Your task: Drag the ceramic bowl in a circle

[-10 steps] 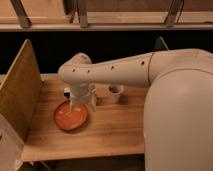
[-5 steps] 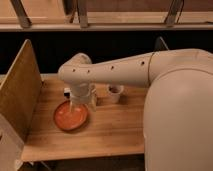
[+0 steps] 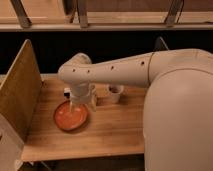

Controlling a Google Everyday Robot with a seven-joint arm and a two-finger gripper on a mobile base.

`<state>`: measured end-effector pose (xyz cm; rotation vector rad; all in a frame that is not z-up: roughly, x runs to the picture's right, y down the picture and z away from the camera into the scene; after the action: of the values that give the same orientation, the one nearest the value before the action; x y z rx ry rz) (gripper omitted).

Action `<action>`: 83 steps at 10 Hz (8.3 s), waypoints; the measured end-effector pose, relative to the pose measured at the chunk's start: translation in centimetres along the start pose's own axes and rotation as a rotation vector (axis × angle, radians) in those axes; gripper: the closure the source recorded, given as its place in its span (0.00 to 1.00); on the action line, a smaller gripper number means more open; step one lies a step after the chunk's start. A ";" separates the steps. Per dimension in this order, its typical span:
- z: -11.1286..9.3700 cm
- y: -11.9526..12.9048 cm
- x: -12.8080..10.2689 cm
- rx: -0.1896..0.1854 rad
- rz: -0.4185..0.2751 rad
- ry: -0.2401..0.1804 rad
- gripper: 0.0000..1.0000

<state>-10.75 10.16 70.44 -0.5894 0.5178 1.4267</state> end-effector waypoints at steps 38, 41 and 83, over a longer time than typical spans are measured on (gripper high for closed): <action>14.1 0.0 -3.3 -0.010 -0.110 -0.021 1.00; 11.1 -2.1 -1.4 0.053 -0.136 -0.008 1.00; 11.2 3.2 -9.4 0.099 -0.420 -0.026 1.00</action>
<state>-14.92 10.54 84.82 -0.5608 0.4117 1.0035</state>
